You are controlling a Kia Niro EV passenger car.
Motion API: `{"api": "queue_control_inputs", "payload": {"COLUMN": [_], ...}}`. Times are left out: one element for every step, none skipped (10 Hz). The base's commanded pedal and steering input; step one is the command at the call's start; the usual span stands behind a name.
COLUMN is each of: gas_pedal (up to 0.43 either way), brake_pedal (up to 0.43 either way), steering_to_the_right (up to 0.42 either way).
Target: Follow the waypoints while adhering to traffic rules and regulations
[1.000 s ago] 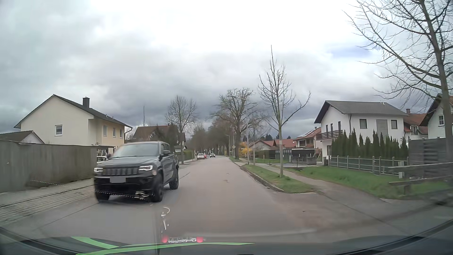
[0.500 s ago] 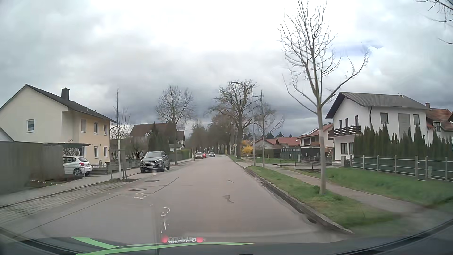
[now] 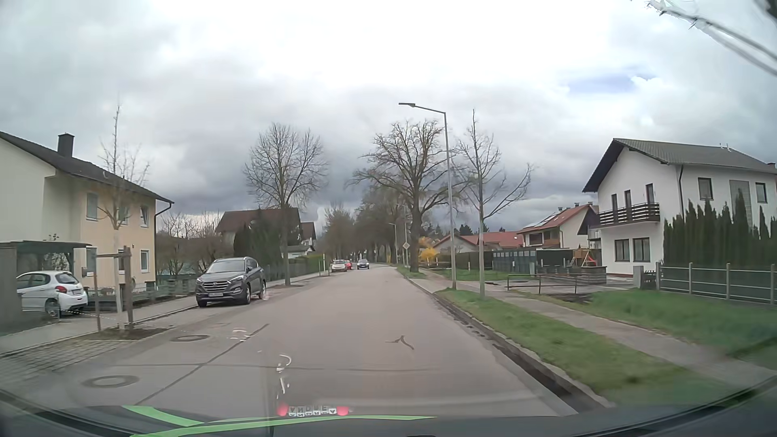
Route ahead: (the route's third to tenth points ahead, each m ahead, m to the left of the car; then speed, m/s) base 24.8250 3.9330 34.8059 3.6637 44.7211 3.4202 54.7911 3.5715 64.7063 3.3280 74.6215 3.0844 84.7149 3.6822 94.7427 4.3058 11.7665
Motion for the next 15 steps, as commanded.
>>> {"api": "queue_control_inputs", "payload": {"gas_pedal": [0.118, 0.118, 0.118, 0.118, 0.118, 0.118, 0.118, 0.118, 0.118, 0.118, 0.118, 0.118, 0.118, 0.118, 0.118], "brake_pedal": [0.0, 0.0, 0.0, 0.0, 0.0, 0.0, 0.0, 0.0, 0.0, 0.0, 0.0, 0.0, 0.0, 0.0, 0.0], "steering_to_the_right": [-0.002, -0.002, -0.002, -0.003, -0.003, -0.003, -0.002, -0.003, -0.002, -0.002, -0.002, -0.002, -0.002, -0.002, -0.002]}}
